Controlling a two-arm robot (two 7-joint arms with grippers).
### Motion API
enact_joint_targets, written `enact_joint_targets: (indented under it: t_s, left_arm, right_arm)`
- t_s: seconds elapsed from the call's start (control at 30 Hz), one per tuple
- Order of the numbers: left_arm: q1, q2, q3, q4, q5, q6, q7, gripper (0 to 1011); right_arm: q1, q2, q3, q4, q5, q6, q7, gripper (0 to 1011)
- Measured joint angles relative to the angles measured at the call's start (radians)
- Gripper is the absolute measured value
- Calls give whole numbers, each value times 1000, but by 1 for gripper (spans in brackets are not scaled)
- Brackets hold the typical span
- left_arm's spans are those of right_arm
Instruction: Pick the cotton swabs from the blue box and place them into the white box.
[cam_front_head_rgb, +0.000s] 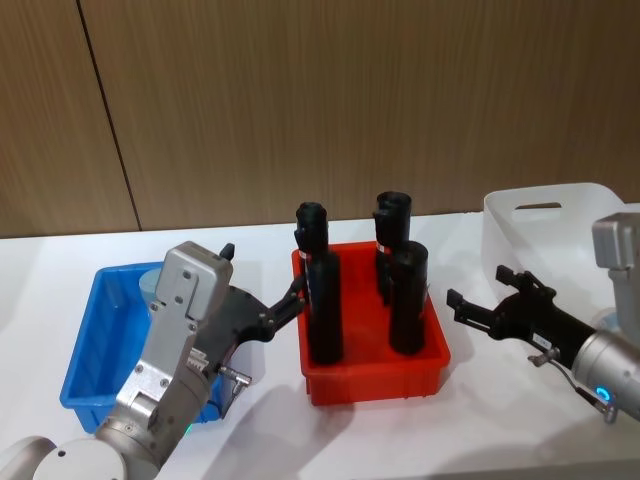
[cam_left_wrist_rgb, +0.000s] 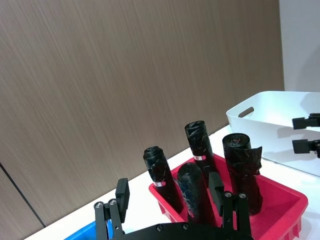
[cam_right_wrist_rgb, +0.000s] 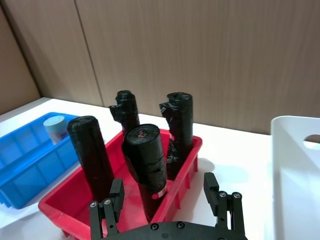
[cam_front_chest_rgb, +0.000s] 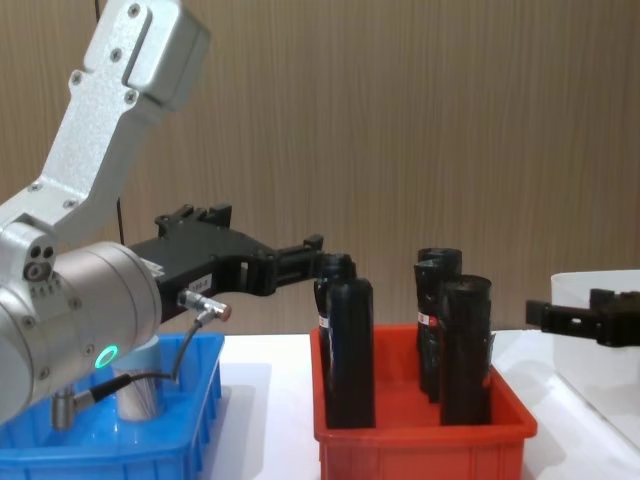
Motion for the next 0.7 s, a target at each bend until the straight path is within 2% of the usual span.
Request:
enact_joint_targets:
  t_s: [0.37, 0.7]
  left_arm:
    - [0, 0, 0, 0, 0, 0, 0, 1004]
    - [0, 0, 0, 0, 0, 0, 0, 1004]
  right_arm:
    - [88, -23, -18, 124, -11, -20, 125, 1002]
    - [153, -49, -41, 212, -30, -47, 180, 1002]
